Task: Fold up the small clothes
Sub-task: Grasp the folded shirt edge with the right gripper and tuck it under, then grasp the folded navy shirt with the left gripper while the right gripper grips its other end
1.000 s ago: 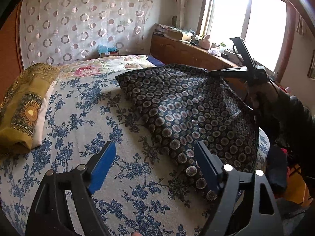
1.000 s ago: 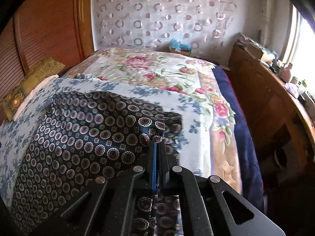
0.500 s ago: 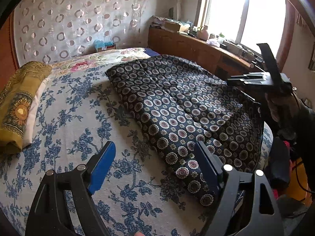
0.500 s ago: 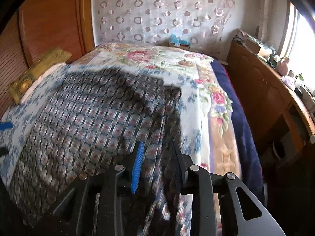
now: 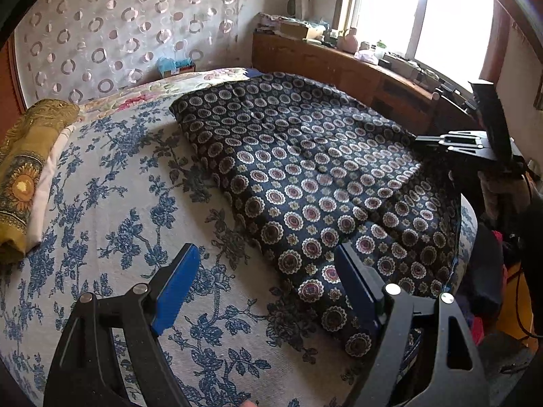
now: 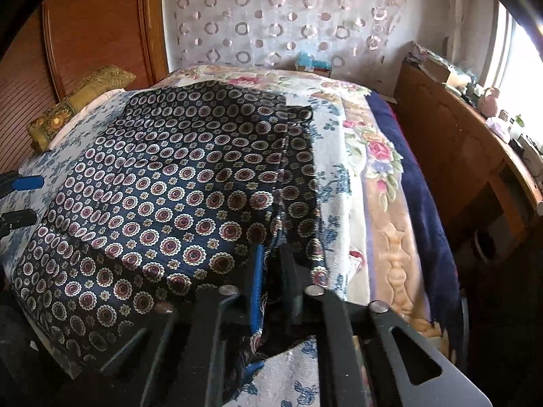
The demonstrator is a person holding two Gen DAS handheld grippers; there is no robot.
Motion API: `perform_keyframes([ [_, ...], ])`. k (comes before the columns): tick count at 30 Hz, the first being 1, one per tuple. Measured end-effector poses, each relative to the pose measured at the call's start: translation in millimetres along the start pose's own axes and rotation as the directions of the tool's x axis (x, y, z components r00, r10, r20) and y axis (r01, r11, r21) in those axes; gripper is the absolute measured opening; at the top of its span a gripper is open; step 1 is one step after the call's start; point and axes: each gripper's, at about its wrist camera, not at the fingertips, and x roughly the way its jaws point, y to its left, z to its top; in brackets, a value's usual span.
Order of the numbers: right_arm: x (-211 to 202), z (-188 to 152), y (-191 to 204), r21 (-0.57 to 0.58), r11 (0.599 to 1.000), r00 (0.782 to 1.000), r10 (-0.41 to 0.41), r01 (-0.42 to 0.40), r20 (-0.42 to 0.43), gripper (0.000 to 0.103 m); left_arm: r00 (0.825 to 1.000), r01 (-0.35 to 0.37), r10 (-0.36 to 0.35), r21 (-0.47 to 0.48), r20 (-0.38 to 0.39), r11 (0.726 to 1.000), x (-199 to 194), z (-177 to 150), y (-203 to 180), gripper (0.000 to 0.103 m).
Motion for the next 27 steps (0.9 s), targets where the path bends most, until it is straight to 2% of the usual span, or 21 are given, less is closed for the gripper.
perform_keyframes([
  [4, -8.1, -7.1, -2.5, 0.009, 0.999, 0.999, -0.036, 0.035, 0.029, 0.003, 1.0, 0.004, -0.004, -0.001, -0.017, 1.0, 2.6, -1.5, 0.0, 0.082],
  [8, -9.6, -14.5, 3.3, 0.023, 0.999, 0.999, -0.041, 0.041, 0.026, 0.003, 0.998, 0.046, -0.046, -0.007, -0.032, 0.999, 2.2, -6.9, -0.1, 0.082],
  [13, -13.0, -13.9, 12.3, 0.01, 0.999, 0.998, -0.054, 0.054, 0.044, 0.003, 0.992, 0.109, -0.11, -0.013, -0.06, 0.994, -0.5, -17.1, -5.2, 0.071],
  [17, -23.2, -11.5, 13.5, 0.013, 0.997, 0.995, -0.072, 0.072, 0.065, 0.018, 0.99, 0.125, -0.125, -0.005, -0.067, 0.992, -5.7, -23.3, -11.9, 0.06],
  [21, -30.7, -12.1, 23.0, 0.008, 0.997, 0.993, -0.076, 0.075, 0.089, 0.04, 0.989, 0.133, -0.133, -0.001, -0.068, 0.991, -9.6, -28.2, -16.8, 0.052],
  [26, -38.6, -18.8, 39.3, -0.019, 0.998, 0.993, -0.049, 0.052, 0.11, 0.041, 0.986, 0.159, -0.158, 0.01, -0.054, 0.987, -16.0, -38.7, -21.5, 0.049],
  [27, -38.7, -20.6, 43.4, -0.023, 0.999, 0.993, -0.036, 0.039, 0.111, 0.041, 0.985, 0.164, -0.164, 0.007, -0.053, 0.986, -17.2, -39.3, -21.3, 0.044],
])
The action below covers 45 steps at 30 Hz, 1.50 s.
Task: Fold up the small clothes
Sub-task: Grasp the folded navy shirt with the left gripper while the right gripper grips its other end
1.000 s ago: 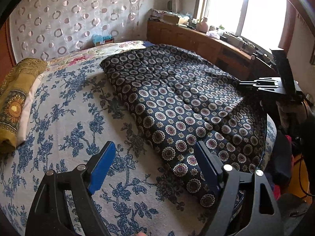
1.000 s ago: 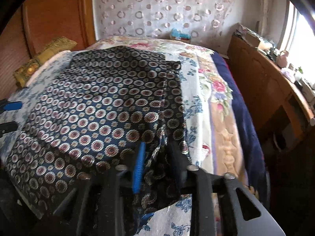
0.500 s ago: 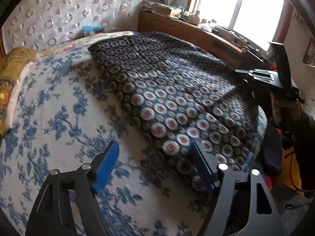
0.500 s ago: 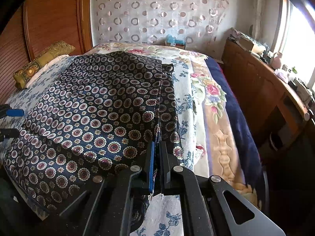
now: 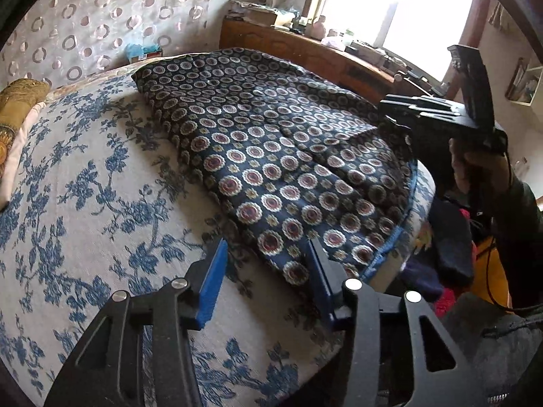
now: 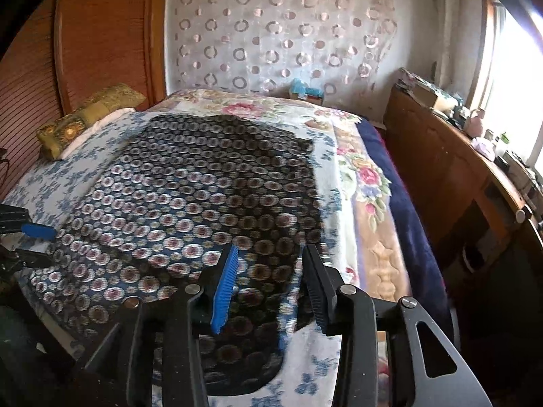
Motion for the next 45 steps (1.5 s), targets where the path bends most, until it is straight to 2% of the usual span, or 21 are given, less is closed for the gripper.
perform_keyframes([
  [5, 5.3, -9.3, 15.2, -0.01, 0.999, 0.999, 0.044, -0.044, -0.021, 0.041, 0.998, 0.055, -0.055, 0.006, -0.017, 0.998, -2.4, -4.3, -5.1, 0.033],
  [8, 6.1, -10.6, 21.4, -0.018, 0.997, 0.997, 0.074, -0.074, -0.031, 0.041, 0.994, 0.099, -0.098, 0.023, -0.042, 0.995, -0.8, -2.2, -11.3, 0.009],
  [9, 6.3, -11.1, 23.5, -0.02, 0.996, 0.996, 0.084, -0.085, -0.034, 0.041, 0.996, 0.089, -0.088, 0.04, -0.033, 0.995, -3.0, -0.7, -15.0, 0.006],
  [13, 1.9, -7.4, 26.8, -0.031, 0.992, 0.992, 0.121, -0.123, -0.04, 0.042, 0.994, 0.1, -0.102, 0.043, 0.04, 0.994, -19.4, 17.2, -20.9, 0.004],
  [17, -8.4, -5.9, 33.0, -0.041, 0.99, 0.99, 0.137, -0.138, -0.026, 0.042, 0.986, 0.07, -0.078, 0.059, 0.148, 0.996, -36.6, 50.9, -24.8, 0.004],
  [21, -21.8, -2.9, 38.4, -0.045, 0.986, 0.987, 0.161, -0.161, 0.001, 0.043, 0.979, 0.06, -0.07, 0.053, 0.193, 0.997, -33.0, 82.7, -20.3, 0.004],
  [27, -43.0, 1.6, 45.0, -0.064, 0.981, 0.982, 0.184, -0.181, 0.036, 0.06, 0.978, 0.038, -0.039, 0.006, 0.205, 0.999, -17.6, 103.1, -2.9, 0.003],
  [32, -52.2, 1.4, 51.3, -0.081, 0.98, 0.981, 0.186, -0.181, 0.052, 0.065, 0.977, 0.025, -0.022, -0.011, 0.213, 1.0, -16.8, 104.5, 2.4, 0.003],
  [39, -22.9, -7.2, 62.5, -0.104, 0.975, 0.98, 0.195, -0.198, -0.035, 0.066, 0.975, 0.004, -0.001, -0.013, 0.222, 1.0, -17.6, 104.9, 6.3, 0.003],
  [45, 8.0, -13.3, 55.2, -0.103, 0.982, 0.981, 0.146, -0.16, -0.127, 0.066, 0.974, -0.006, 0.012, -0.027, 0.226, 1.0, -17.8, 104.3, 11.8, 0.003],
])
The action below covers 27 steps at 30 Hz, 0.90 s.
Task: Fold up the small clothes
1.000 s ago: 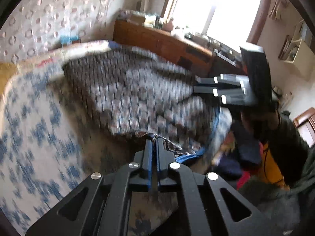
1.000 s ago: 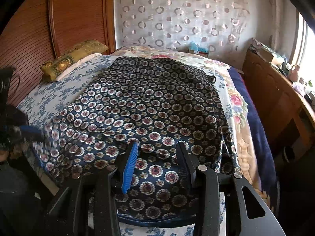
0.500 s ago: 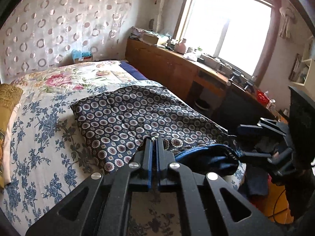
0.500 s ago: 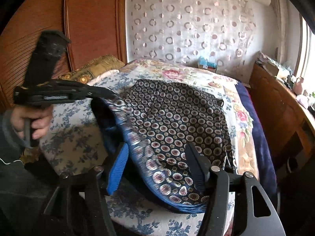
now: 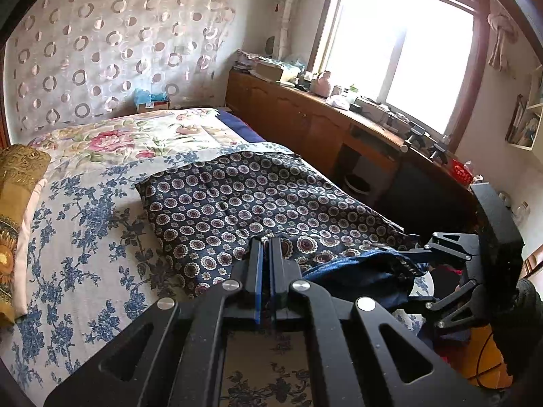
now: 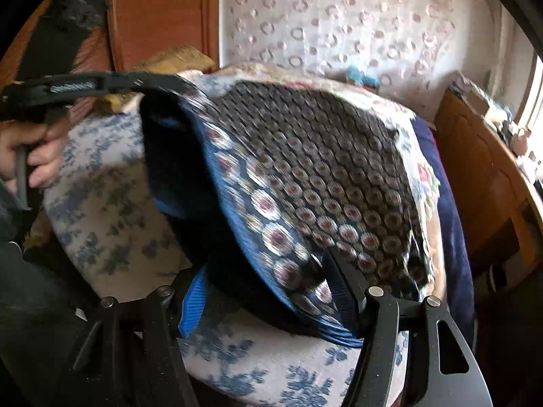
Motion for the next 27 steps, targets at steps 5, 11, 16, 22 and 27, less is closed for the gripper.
perform_keyframes([
  [5, 5.8, -5.4, -10.1, 0.005, 1.0, 1.0, -0.013, 0.013, -0.025, 0.066, 1.0, -0.01, 0.01, -0.024, 0.004, 1.0, -1.8, -0.5, 7.5, 0.003],
  [11, -1.2, -19.7, -16.9, -0.005, 1.0, 0.999, -0.021, 0.021, -0.044, 0.066, 1.0, -0.02, 0.02, -0.027, -0.005, 0.999, 2.7, -1.6, 8.1, 0.004],
  [16, -3.2, -23.8, -11.2, -0.008, 1.0, 0.998, 0.026, -0.026, -0.049, 0.066, 0.999, -0.041, 0.041, -0.011, -0.028, 0.999, 10.2, -6.6, 8.5, 0.004],
  [22, 19.2, -24.2, -0.5, -0.06, 0.998, 0.996, 0.029, -0.034, -0.085, 0.066, 0.998, -0.04, 0.039, -0.022, -0.054, 0.999, 16.0, -13.7, 13.5, 0.004],
  [27, 25.3, -25.0, -6.4, -0.051, 0.997, 0.995, 0.052, -0.057, -0.089, 0.066, 0.998, -0.035, 0.033, -0.028, -0.058, 0.999, 17.1, -14.9, 14.1, 0.004],
])
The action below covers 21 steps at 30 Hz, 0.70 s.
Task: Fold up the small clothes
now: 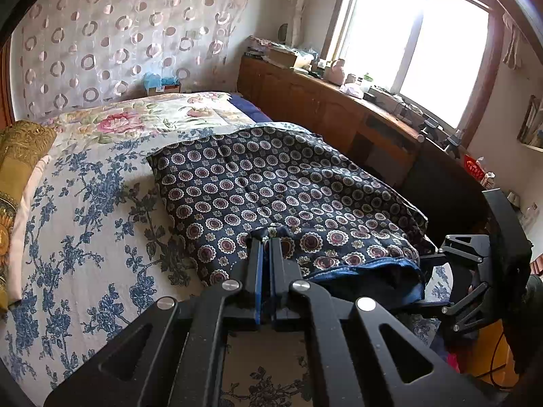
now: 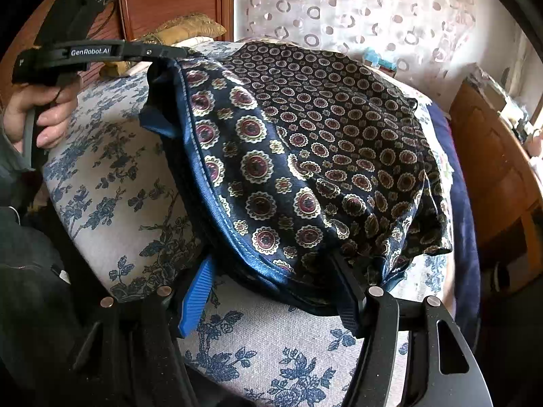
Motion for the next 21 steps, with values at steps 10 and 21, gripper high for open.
perform_keyframes([
  [10, -6.2, -1.6, -8.8, -0.046, 0.999, 1.0, 0.01, -0.009, 0.011, 0.005, 1.0, 0.015, -0.015, -0.001, 0.015, 1.0, -12.7, 0.6, -2.2, 0.004],
  [21, -46.9, 97.1, -53.6, -0.064, 0.977, 0.951, -0.179, 0.201, 0.254, 0.003, 0.996, -0.044, 0.046, -0.024, 0.076, 0.999, -20.5, 37.9, 18.1, 0.004],
])
